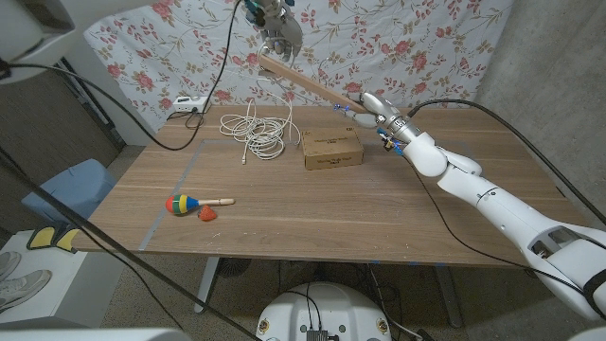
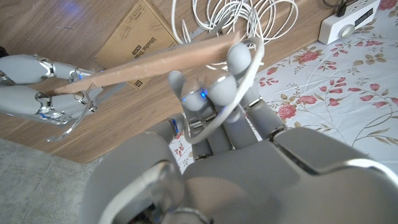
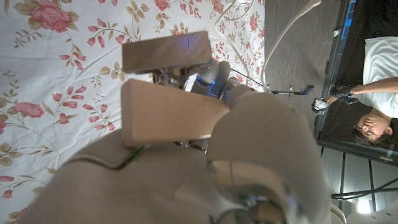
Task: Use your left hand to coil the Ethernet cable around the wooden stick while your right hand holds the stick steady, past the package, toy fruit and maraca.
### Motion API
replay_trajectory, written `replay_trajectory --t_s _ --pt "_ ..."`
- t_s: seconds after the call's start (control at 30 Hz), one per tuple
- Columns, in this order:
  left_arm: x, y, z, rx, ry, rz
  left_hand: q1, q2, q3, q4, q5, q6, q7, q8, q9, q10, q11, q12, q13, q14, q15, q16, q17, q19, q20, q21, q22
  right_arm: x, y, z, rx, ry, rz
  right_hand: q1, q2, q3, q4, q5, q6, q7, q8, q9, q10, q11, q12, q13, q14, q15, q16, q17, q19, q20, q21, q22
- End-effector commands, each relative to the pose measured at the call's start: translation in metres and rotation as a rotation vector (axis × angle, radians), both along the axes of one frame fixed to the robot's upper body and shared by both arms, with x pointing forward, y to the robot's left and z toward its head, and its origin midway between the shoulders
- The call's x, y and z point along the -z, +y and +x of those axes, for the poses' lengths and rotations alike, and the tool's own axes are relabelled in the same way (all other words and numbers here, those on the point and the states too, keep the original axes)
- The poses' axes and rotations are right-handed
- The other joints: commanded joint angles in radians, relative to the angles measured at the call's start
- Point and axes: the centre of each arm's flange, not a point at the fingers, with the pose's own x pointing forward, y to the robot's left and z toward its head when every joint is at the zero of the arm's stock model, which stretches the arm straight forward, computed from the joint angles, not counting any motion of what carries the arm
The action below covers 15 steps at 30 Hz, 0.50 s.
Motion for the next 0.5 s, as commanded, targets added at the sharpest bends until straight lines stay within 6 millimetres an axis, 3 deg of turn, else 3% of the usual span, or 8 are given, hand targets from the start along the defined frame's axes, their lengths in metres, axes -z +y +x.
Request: replay_trajectory --t_s 0.03,0.23,0.5 --pt "0.0 0.024 -0.031 -0.095 -0.009 0.022 -0.01 0.001 0.011 -0.002 0.011 -0.048 0.044 0.005 -0.003 0.0 0.0 0.004 0.012 -0.006 -0.001 -0.006 0.0 -0.008 -0.003 0.01 0.0 -0.006 -0.015 0.01 0.044 0.005 0.042 0.012 0.003 0.001 -0.004 0.006 0.024 -0.02 0.009 0.002 0.008 -0.002 0.007 0.005 0.0 -0.074 0.007 0.004 0.001 -0.111 -0.006 0.001" --pt "0.0 0.026 -0.033 -0.073 -0.021 0.004 -0.014 0.0 0.019 -0.004 0.013 -0.049 0.042 0.011 -0.007 0.009 -0.001 -0.011 -0.003 0.001 -0.001 -0.012 -0.001 -0.011 -0.004 0.021 -0.005 -0.007 -0.018 0.009 0.051 0.001 0.064 0.012 0.003 0.0 -0.005 0.007 0.023 -0.02 0.007 0.002 0.009 0.001 0.004 0.0 0.0 -0.074 0.007 0.004 0.001 -0.111 -0.007 0.001" --pt "0.005 0.007 -0.013 0.039 0.005 -0.024 -0.014 0.009 0.03 -0.006 0.01 -0.045 0.049 0.012 -0.019 0.004 0.0 -0.004 0.022 0.002 -0.001 -0.016 -0.002 -0.004 -0.005 0.024 -0.027 -0.015 -0.008 0.003 0.022 -0.023 0.072 0.014 0.004 0.0 -0.006 0.008 0.026 -0.018 0.007 0.0 0.01 0.003 0.003 -0.003 0.002 -0.074 0.009 0.004 0.003 -0.11 -0.007 0.002"
